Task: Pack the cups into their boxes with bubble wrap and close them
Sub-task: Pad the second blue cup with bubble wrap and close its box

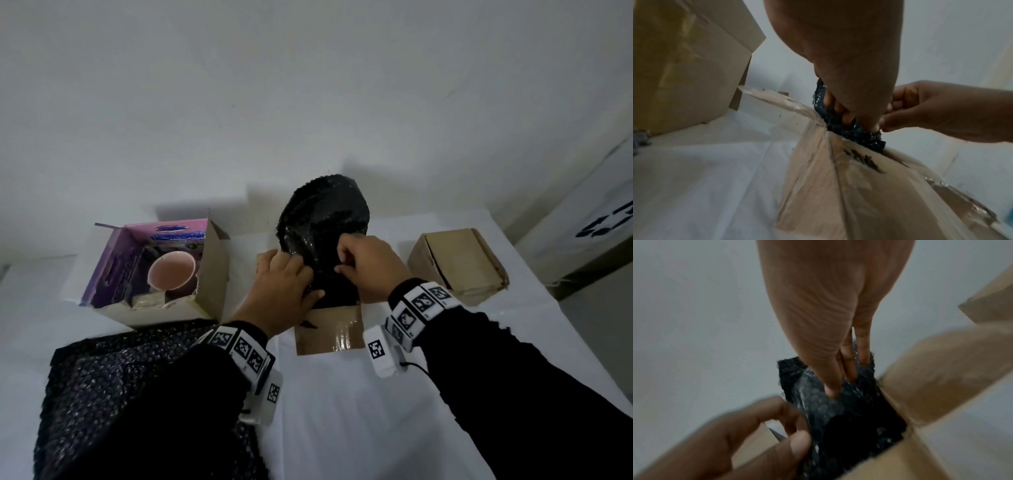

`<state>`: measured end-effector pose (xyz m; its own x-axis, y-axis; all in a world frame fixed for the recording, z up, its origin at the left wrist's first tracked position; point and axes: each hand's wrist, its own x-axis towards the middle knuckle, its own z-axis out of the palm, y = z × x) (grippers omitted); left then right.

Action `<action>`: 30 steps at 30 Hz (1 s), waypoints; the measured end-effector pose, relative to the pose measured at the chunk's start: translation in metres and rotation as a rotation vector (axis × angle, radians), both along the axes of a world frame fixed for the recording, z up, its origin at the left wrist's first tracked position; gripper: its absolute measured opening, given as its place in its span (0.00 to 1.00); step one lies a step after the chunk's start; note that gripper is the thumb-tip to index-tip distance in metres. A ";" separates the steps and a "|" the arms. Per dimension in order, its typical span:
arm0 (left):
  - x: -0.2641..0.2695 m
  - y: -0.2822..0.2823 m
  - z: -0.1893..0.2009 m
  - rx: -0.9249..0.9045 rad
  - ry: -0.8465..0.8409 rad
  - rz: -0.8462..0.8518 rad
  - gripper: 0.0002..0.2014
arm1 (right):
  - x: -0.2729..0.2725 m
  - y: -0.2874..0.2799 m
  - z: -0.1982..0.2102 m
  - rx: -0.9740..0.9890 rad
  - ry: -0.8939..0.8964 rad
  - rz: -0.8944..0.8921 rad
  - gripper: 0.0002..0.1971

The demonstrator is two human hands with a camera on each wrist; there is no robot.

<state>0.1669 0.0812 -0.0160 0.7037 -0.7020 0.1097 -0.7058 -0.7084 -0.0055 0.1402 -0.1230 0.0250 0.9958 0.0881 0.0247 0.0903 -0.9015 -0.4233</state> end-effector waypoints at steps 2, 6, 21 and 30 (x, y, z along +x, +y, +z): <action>0.008 -0.007 0.001 -0.063 -0.013 0.027 0.21 | 0.006 0.010 -0.010 -0.053 0.073 -0.004 0.11; 0.024 -0.012 -0.001 -0.013 0.068 0.106 0.32 | 0.010 0.024 -0.034 -0.383 0.159 0.010 0.14; 0.034 -0.020 -0.004 0.307 0.173 0.176 0.29 | 0.015 0.000 -0.055 0.287 -0.329 -0.264 0.14; 0.026 -0.012 -0.006 0.276 0.184 0.136 0.35 | 0.028 0.015 -0.050 0.217 -0.338 0.002 0.13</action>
<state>0.1929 0.0695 -0.0215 0.7832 -0.5858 -0.2084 -0.6119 -0.7857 -0.0910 0.1685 -0.1075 -0.0246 0.9283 0.0466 0.3690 0.2585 -0.7941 -0.5501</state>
